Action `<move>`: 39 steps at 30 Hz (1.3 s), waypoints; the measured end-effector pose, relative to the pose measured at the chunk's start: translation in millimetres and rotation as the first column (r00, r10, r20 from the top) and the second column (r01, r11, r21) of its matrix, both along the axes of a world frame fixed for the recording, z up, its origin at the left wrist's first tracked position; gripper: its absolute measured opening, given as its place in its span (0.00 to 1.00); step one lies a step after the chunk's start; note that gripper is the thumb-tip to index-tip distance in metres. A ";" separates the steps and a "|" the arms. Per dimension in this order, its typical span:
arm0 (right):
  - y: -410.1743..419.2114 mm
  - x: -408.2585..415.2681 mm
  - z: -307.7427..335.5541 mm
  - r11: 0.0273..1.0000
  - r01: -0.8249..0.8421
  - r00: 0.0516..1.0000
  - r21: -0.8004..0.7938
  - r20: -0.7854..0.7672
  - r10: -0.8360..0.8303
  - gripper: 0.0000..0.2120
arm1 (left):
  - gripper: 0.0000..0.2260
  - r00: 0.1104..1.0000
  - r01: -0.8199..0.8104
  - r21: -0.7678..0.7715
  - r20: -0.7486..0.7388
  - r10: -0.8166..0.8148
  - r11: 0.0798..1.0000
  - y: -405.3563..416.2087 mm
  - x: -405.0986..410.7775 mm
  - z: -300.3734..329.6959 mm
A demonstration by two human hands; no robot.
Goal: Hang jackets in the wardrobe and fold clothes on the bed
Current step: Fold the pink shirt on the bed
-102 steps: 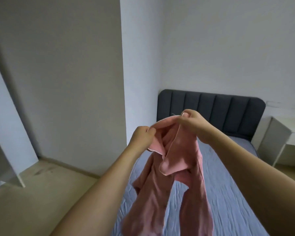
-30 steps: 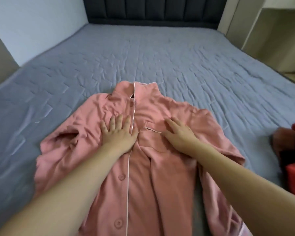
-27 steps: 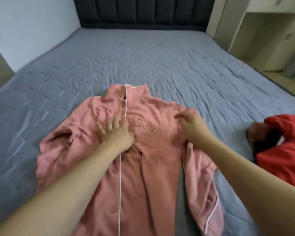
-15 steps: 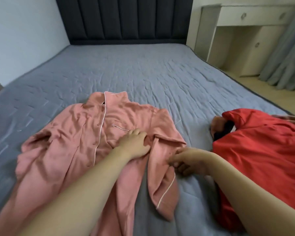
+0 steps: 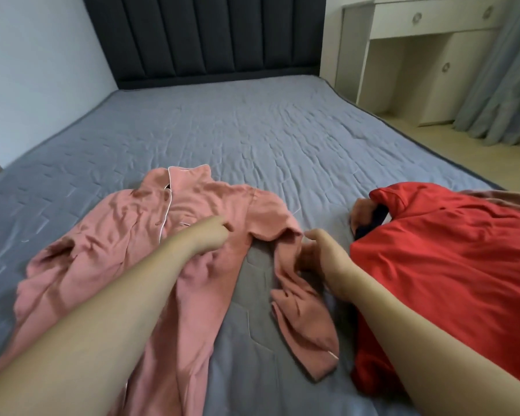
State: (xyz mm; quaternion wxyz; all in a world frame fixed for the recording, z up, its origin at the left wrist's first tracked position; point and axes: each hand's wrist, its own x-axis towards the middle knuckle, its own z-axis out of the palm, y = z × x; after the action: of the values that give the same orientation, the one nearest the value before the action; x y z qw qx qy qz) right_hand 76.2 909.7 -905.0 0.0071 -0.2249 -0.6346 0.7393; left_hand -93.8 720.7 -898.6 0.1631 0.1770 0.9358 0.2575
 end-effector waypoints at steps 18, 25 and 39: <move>-23.2 -8.5 -1.7 0.869 -0.364 0.891 0.335 0.396 0.221 0.09 | 0.16 0.977 -0.045 -0.091 -0.214 0.024 0.995 4.3 38.1 -53.8; 51.6 -14.2 79.5 0.990 -0.007 0.994 0.143 0.110 -0.009 0.08 | 0.15 0.968 -0.014 -0.082 -0.253 -0.007 0.997 12.0 28.5 -41.9; 171.6 -4.9 167.6 -0.066 -0.664 0.743 0.744 0.648 -0.170 0.19 | 0.21 0.959 0.195 -0.228 -0.160 -0.235 0.954 172.8 -21.9 -1.6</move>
State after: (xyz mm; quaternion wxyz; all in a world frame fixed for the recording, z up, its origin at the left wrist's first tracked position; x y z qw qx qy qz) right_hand 71.4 1081.3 -737.4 -0.1749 -0.2258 -0.9567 -0.0561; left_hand -115.7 893.5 -900.3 0.1203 0.2832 0.9438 0.1203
